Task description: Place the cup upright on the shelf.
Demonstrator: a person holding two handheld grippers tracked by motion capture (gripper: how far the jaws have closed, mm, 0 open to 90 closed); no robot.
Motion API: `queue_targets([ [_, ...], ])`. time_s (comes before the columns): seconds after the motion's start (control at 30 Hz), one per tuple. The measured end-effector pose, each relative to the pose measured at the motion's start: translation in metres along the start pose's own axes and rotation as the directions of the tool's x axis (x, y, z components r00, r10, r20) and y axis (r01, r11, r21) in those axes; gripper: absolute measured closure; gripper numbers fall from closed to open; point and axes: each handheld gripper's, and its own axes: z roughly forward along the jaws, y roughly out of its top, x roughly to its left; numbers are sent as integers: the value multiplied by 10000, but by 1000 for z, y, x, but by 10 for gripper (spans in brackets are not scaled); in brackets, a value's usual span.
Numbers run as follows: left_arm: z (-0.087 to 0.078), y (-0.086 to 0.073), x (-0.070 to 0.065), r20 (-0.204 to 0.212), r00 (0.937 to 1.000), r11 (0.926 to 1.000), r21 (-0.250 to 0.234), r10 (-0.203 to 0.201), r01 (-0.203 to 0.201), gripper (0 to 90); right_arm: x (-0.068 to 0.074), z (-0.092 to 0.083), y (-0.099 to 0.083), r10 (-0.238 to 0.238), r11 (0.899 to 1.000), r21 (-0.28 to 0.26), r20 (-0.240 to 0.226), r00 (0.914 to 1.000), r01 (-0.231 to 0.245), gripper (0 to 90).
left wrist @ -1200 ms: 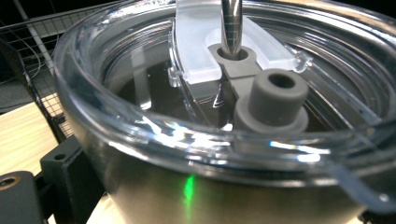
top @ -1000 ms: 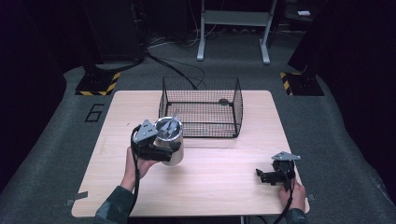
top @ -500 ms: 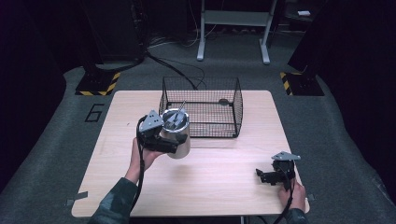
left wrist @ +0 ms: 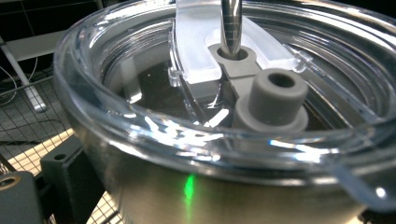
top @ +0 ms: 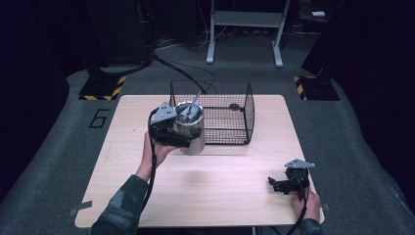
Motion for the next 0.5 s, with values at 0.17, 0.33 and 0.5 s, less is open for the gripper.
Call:
queue_targets([
  [0.17, 7, 8, 4, -60, 10000, 9999, -80, -68, 67, 41, 0, 0, 0, 51, 10000, 11, 2, 10000, -51, 0],
  [0.33, 14, 17, 10, -126, 9999, 9999, -84, -68, 67, 41, 0, 0, 0, -2, 10000, -3, 0, 10000, 2, 0],
  [0.5, 21, 28, 14, -258, 9997, 9999, -145, -2, -2, 41, 0, 0, 0, 7, 10000, -2, 0, 10000, -7, 0],
])
